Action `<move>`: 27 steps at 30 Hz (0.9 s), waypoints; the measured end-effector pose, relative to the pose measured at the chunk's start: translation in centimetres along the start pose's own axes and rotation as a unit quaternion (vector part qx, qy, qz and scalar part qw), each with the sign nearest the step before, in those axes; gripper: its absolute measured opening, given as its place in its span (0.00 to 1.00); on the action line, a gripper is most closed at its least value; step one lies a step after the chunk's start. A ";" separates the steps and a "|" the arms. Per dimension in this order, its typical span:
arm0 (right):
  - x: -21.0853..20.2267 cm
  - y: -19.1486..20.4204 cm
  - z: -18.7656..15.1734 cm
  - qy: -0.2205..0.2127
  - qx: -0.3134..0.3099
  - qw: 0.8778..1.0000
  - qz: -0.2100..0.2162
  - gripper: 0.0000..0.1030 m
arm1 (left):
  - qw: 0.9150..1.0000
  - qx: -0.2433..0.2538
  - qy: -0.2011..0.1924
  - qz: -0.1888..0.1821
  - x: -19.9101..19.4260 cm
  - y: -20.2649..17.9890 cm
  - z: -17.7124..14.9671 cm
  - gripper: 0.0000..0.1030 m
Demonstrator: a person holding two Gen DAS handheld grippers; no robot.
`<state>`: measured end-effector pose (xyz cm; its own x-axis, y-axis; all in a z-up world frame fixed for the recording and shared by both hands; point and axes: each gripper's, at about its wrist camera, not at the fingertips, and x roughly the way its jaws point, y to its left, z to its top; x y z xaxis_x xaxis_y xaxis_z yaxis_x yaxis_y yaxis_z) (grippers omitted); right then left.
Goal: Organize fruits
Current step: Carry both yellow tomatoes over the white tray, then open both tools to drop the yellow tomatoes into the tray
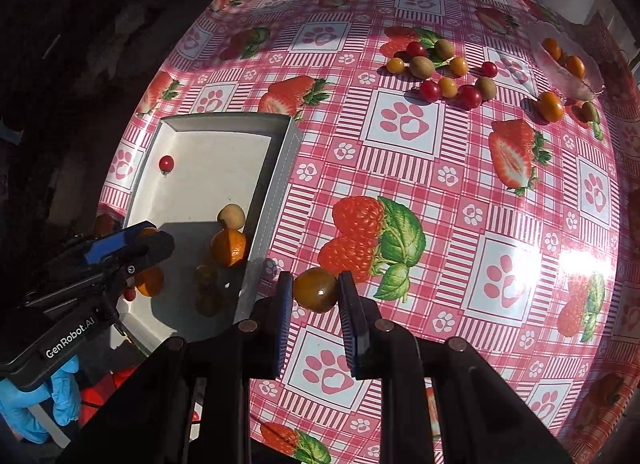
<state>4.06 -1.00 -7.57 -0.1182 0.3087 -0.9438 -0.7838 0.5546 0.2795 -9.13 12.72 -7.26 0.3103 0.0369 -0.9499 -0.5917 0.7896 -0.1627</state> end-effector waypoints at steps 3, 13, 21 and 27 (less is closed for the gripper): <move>0.5 1.8 0.8 0.004 -0.018 1.000 0.004 0.24 | 1.000 -0.013 -0.002 0.006 -0.1 1.9 -0.1 0.22; 2.9 5.8 3.7 0.020 -0.053 0.998 0.015 0.24 | 0.999 -0.032 0.002 0.024 1.4 5.9 1.0 0.22; 7.5 7.0 6.9 0.047 -0.057 0.997 0.006 0.24 | 0.998 -0.023 0.029 0.043 5.3 6.7 2.9 0.22; 10.7 7.1 8.2 0.071 -0.060 0.996 -0.007 0.24 | 0.997 -0.023 0.047 0.054 7.2 7.3 3.3 0.22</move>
<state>2.19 12.58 -14.26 -0.1847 0.1840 -0.9654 -0.8520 0.4596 0.2506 -8.76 20.83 -14.38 0.1736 0.0618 -0.9829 -0.6527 0.7546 -0.0678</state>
